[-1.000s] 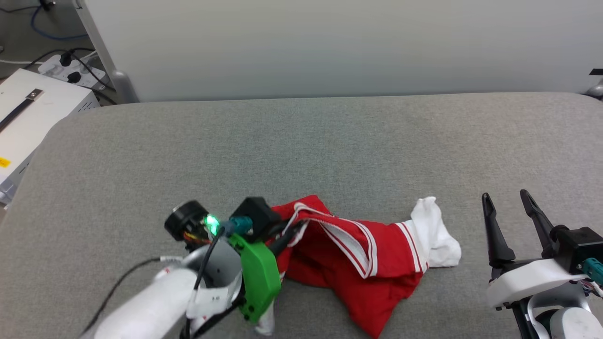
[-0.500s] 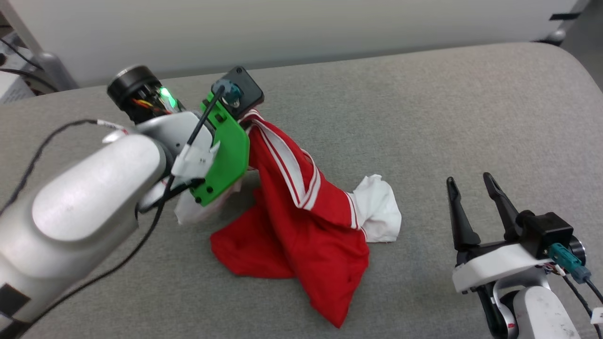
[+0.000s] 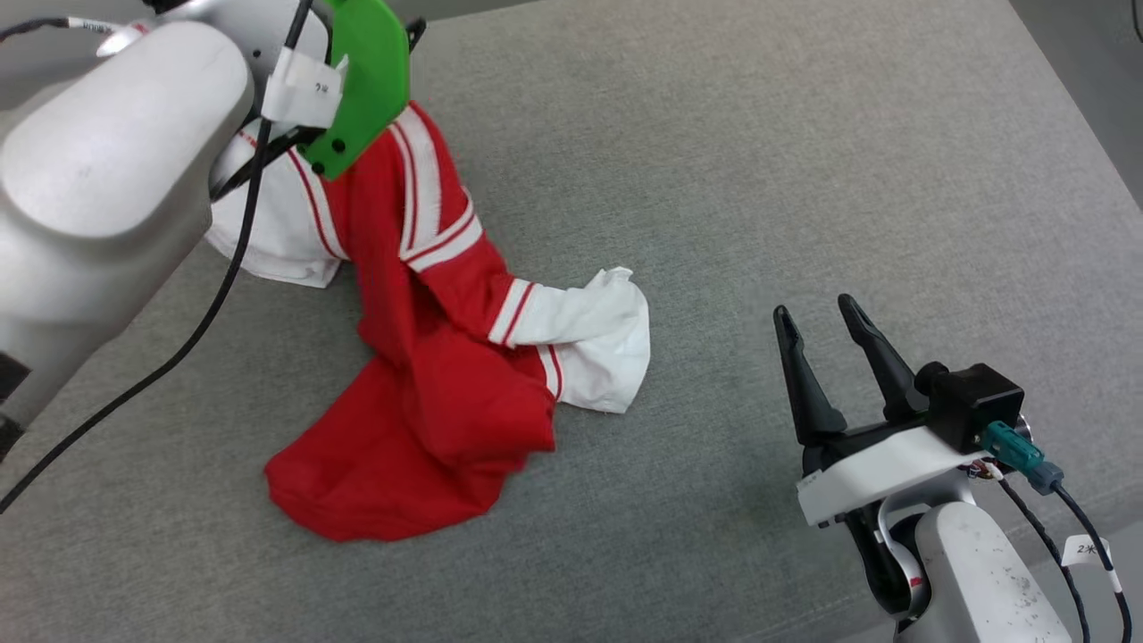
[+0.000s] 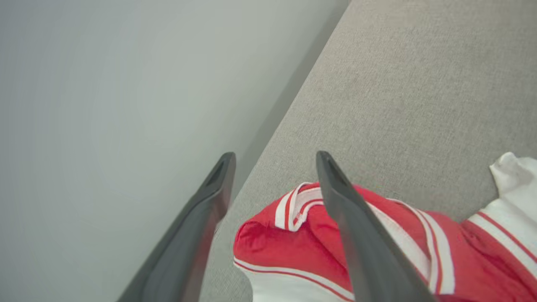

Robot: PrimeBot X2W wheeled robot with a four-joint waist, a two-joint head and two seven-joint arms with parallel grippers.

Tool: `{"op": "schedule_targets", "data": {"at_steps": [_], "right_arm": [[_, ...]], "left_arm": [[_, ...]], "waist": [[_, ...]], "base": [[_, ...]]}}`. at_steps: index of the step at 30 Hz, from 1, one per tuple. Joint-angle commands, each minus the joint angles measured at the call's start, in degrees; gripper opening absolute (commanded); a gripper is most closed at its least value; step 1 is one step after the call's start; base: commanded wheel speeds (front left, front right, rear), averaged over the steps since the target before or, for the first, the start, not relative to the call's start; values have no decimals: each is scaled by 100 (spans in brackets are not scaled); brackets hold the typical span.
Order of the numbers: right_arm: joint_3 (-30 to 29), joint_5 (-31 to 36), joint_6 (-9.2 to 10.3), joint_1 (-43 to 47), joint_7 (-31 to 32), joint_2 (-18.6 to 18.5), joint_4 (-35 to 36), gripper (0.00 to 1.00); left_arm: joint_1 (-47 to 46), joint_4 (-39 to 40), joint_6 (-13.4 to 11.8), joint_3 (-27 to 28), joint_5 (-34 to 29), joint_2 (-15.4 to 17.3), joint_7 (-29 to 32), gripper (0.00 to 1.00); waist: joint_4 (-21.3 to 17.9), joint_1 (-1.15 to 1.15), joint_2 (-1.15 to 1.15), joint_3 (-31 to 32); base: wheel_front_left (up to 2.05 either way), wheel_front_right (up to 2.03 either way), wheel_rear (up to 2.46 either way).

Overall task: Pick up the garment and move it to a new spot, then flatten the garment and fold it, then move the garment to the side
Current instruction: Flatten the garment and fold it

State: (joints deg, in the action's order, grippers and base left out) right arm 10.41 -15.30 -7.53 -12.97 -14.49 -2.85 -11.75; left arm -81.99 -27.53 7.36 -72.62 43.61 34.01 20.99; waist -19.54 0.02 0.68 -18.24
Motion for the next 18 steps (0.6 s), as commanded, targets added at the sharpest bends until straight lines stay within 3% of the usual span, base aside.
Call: {"op": "schedule_targets", "data": {"at_steps": [1, 9, 18], "right_arm": [[7, -45, 4, -95, -49, -4, 15, 100], [-88, 54, 4, -71, -50, -3, -17, 100], [-545, 547, 4, 76, -51, -3, 6, 100]], "left_arm": [[-117, -212, 13, -25, -134, -98, -197, 100], [-111, -1383, 13, -57, -214, -440, -1125, 100], [325, -2010, -10, 228, 272, -709, -2426, 100]], "waist": [[-307, -2, -68, -314], [-66, -2, -68, -108], [659, -2, -68, 524]], "base": [[0, 0, 0], [0, 0, 0], [0, 0, 0]]}}
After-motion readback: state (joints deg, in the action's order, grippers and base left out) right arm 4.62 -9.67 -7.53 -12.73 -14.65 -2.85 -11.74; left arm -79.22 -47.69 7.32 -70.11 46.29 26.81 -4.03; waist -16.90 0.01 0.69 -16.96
